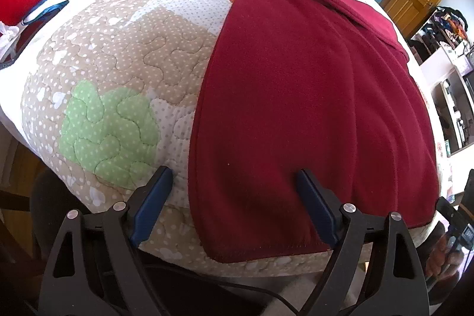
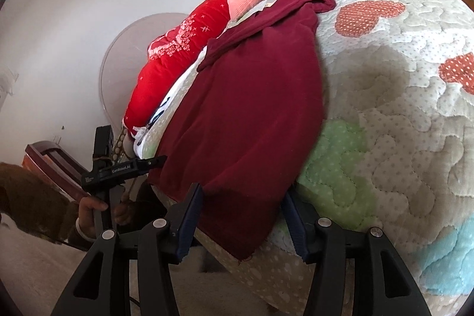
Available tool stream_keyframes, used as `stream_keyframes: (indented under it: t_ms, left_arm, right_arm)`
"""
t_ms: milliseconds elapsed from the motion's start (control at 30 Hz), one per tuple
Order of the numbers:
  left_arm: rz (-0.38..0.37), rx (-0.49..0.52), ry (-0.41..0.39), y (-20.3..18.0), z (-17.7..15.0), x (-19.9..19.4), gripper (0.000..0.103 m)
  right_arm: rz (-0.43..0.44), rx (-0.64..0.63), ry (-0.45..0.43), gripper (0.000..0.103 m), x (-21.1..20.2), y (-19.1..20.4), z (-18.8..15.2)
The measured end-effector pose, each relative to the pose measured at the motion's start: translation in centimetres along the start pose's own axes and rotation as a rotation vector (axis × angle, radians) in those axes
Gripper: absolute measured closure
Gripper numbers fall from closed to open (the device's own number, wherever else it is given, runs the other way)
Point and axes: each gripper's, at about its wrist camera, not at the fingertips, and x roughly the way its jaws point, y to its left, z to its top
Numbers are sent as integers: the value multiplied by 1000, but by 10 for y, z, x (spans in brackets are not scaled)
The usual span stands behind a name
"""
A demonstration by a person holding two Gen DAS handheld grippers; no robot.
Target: Fold small clothes
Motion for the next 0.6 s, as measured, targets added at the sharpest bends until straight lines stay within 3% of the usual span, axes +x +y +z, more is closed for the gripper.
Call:
stream_keyframes:
  t_ms: [233,300,467,600]
  left_arm:
    - [17,13,-7,-5,1,3,18]
    - [22,29,-16,-6,-2,0,24]
    - [5,35,-32,-1,-4,-8,55]
    - [-14,38,-16,2,-1,-9,56]
  right_arm:
    - [-11,-53,16,52,7,8,0]
    - [-23,-83,9,56,11,13,-1]
    - [2,-66,16,71,21,15,2]
    - [18,-65,29,72,27,17,7]
